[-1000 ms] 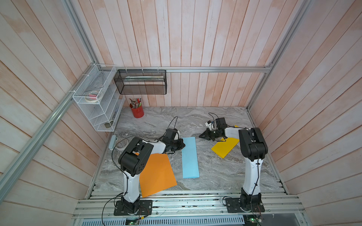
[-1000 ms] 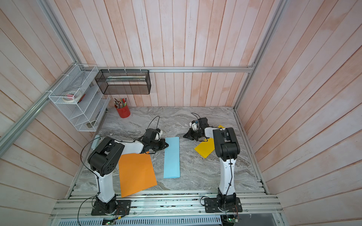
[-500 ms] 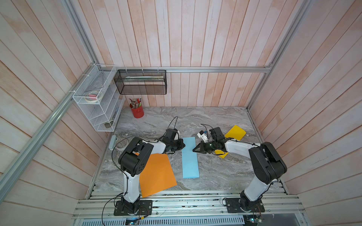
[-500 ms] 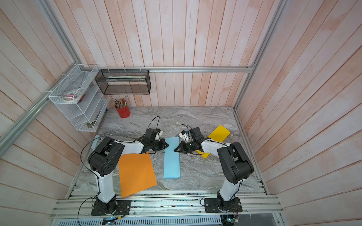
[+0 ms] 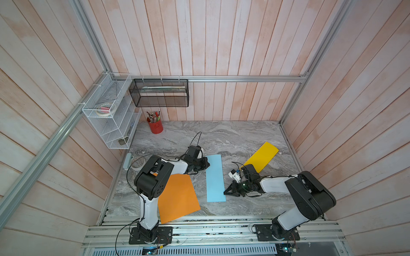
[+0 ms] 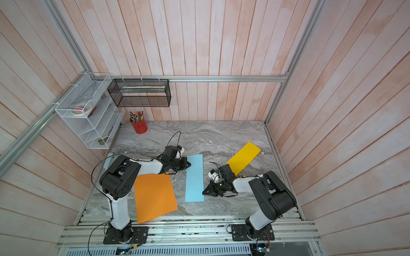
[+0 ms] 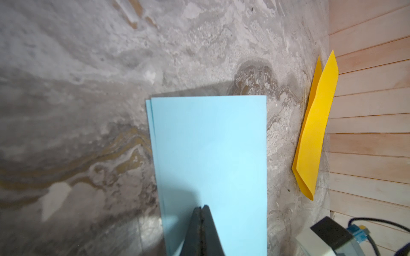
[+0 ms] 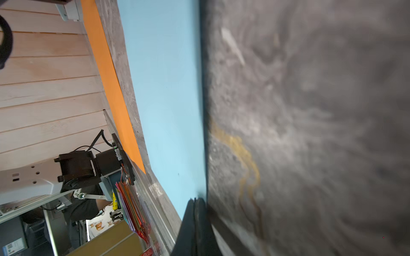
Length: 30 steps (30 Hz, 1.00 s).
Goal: Fold the rectangular paper in half along the long edge
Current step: Fold the paper at the center of the board.
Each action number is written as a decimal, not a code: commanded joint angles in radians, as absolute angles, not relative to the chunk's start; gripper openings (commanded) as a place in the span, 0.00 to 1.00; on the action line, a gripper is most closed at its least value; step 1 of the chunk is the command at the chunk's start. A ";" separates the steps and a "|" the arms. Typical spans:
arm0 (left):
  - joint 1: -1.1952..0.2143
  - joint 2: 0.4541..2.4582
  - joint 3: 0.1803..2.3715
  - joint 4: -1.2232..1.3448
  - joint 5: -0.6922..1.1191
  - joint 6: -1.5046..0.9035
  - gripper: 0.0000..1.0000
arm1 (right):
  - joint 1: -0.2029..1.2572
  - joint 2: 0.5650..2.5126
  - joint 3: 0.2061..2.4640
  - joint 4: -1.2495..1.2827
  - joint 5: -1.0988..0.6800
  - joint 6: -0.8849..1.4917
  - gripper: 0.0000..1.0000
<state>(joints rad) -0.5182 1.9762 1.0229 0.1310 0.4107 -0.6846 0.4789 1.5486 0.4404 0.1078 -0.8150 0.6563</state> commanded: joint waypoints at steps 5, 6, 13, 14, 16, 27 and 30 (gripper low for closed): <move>-0.532 2.023 0.979 -0.048 0.368 -0.668 0.00 | 0.453 1.408 0.396 0.030 -0.786 0.674 0.00; -0.531 2.023 0.981 -0.048 0.367 -0.669 0.00 | 0.454 1.385 0.420 0.016 -0.787 0.680 0.00; -0.534 2.023 0.979 -0.040 0.371 -0.677 0.00 | 0.511 1.406 0.594 0.029 -0.784 0.701 0.00; -0.533 2.025 0.981 -0.040 0.372 -0.678 0.00 | 0.519 1.429 0.608 0.038 -0.781 0.702 0.00; -0.535 2.026 0.983 -0.038 0.374 -0.679 0.00 | 0.533 1.490 0.634 0.081 -0.786 0.711 0.00; -0.537 2.022 0.990 -0.055 0.365 -0.674 0.00 | 0.532 1.666 0.553 0.211 -0.783 0.734 0.00; -0.537 2.020 0.991 -0.062 0.362 -0.670 0.00 | 0.518 1.650 0.454 0.242 -0.778 0.747 0.00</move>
<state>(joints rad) -0.5201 1.9751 1.0245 0.1265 0.4065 -0.6846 0.5289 1.6493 0.5201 0.2096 -0.7887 0.7292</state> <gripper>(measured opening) 0.045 0.042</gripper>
